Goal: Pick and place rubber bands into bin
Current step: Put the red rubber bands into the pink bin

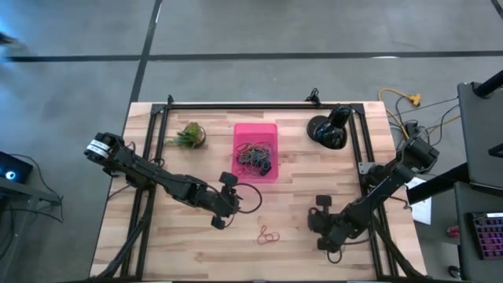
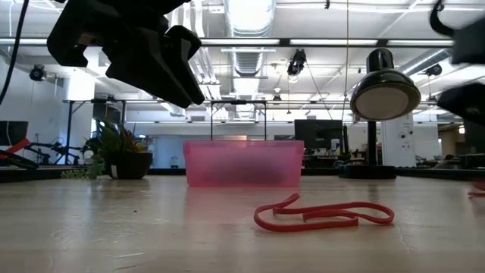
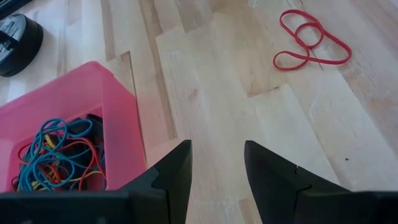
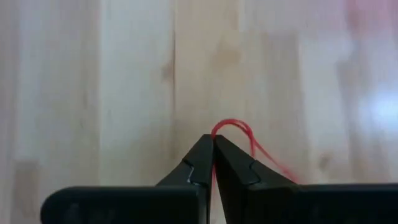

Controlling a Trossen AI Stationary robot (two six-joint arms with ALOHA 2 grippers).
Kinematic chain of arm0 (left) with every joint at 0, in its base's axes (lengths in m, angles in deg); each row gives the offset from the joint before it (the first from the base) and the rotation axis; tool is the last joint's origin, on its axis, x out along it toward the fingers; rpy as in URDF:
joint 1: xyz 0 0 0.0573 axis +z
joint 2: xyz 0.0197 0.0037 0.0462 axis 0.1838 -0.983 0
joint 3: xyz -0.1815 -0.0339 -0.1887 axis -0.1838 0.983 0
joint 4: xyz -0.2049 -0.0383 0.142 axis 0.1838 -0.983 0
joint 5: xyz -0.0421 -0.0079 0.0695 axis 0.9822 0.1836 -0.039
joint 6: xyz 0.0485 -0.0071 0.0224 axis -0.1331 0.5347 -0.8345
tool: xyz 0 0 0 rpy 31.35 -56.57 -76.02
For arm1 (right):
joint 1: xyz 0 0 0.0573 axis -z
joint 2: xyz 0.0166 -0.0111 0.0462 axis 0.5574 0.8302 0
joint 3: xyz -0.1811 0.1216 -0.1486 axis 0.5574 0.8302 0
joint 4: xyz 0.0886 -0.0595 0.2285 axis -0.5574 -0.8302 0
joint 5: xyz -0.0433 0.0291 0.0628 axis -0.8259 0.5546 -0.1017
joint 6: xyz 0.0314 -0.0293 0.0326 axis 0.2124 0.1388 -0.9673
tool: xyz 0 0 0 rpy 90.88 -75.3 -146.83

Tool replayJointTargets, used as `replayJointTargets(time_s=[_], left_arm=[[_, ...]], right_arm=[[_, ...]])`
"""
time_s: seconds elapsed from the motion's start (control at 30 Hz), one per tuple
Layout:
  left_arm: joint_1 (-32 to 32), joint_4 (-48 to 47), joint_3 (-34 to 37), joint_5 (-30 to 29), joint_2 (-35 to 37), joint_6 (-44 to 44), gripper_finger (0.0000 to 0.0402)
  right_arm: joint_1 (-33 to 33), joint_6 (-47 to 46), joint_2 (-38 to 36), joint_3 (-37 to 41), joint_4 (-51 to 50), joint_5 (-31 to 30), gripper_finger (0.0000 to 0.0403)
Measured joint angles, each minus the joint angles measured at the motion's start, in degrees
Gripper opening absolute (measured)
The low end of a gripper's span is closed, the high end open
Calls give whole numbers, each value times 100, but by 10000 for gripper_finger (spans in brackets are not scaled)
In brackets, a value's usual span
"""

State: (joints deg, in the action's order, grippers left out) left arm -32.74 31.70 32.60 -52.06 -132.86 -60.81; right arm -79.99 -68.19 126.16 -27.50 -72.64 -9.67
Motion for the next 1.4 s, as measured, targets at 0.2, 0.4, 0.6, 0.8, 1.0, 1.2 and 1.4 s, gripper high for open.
replayJointTargets(time_s=[0.2, 0.4, 0.6, 0.8, 1.0, 1.2, 1.4], left_arm=[[0, 0, 7, -1, 0, 0, 132], [-2, 0, 7, 1, 0, 0, 132], [-7, 0, 7, 0, 0, 1, 132], [-7, 2, 7, -1, 0, 2, 132], [-7, 2, 7, 1, 0, 0, 132], [-7, 2, 7, 0, 0, 2, 132], [-7, 0, 7, 1, 2, 0, 132]], right_arm=[[-12, 744, -2, -408, -51, -500, 8], [9, 1855, -13, -887, -71, -1478, 8], [207, 2983, -15, -1363, -60, -2492, 8], [875, 3614, -20, -1636, 14, -2636, 8], [1840, 4013, -24, -1711, 248, -2650, 8], [2910, 4574, -28, -1709, 902, -2268, 9], [3895, 5015, 0, -1709, 1645, -1155, 9]])
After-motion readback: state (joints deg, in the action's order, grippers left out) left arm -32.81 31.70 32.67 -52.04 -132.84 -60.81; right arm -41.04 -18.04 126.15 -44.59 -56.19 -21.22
